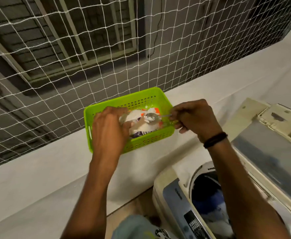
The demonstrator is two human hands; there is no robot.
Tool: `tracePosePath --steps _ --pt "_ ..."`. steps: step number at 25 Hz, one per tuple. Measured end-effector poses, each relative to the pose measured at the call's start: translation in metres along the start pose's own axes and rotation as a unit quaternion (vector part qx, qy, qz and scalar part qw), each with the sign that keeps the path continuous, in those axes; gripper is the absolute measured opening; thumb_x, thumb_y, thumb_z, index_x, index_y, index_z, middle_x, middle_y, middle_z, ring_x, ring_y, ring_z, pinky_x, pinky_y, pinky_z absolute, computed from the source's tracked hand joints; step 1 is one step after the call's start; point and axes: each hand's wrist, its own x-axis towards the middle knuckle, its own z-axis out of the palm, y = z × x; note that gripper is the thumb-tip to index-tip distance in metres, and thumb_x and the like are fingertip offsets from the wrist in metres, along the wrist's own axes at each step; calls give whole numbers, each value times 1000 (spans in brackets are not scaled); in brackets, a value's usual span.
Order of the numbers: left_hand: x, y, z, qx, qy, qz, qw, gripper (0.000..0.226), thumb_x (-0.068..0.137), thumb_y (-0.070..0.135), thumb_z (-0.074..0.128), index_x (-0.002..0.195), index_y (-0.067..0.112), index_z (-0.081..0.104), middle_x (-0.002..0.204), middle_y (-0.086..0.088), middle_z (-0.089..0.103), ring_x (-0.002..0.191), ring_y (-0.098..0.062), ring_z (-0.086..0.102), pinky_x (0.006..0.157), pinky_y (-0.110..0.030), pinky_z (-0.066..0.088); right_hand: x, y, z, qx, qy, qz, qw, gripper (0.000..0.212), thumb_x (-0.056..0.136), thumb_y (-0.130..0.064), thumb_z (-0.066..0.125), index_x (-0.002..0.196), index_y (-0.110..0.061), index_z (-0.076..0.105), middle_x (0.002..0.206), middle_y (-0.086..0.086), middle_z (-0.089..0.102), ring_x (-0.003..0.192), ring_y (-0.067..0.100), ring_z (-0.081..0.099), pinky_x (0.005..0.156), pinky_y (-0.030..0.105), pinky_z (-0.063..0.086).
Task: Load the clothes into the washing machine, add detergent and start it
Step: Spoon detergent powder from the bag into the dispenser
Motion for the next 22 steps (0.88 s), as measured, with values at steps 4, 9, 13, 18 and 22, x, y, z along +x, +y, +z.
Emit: tracePosePath --steps 4,9,13,18,22 --pt "11 -13 6 -23 -7 -34 999 25 83 35 72 107 30 75 111 0 73 101 -29 65 87 -33 49 41 3 40 -276 44 -71 957 20 76 -25 57 76 -19 77 85 12 72 80 37 70 75 37 57" --pt "9 -20 1 -80 12 -54 995 16 89 34 66 100 28 76 94 -2 75 80 -25 67 68 -30 44 62 10 53 -368 45 -45 928 29 82 -37 65 102 -18 72 108 9 66 102 35 62 85 34 48" --pt "10 -25 -2 -110 5 -59 992 16 90 35 66 98 27 77 85 -5 74 74 -24 65 65 -30 45 61 3 44 -332 2 -15 943 40 72 -43 66 98 -12 72 92 11 73 87 37 70 81 45 58" --pt "13 -28 -2 -142 5 -47 989 17 90 37 66 100 29 77 82 -1 74 68 -15 61 61 -27 39 52 -7 53 -282 -83 59 954 23 70 -21 66 86 -7 74 66 6 75 52 18 67 58 32 59" --pt "15 -28 -2 -167 3 -35 985 17 90 37 66 101 30 77 82 1 75 68 -15 62 64 -30 47 47 -20 67 -203 -154 111 961 15 82 -6 64 82 2 76 73 14 75 42 15 56 42 21 47"
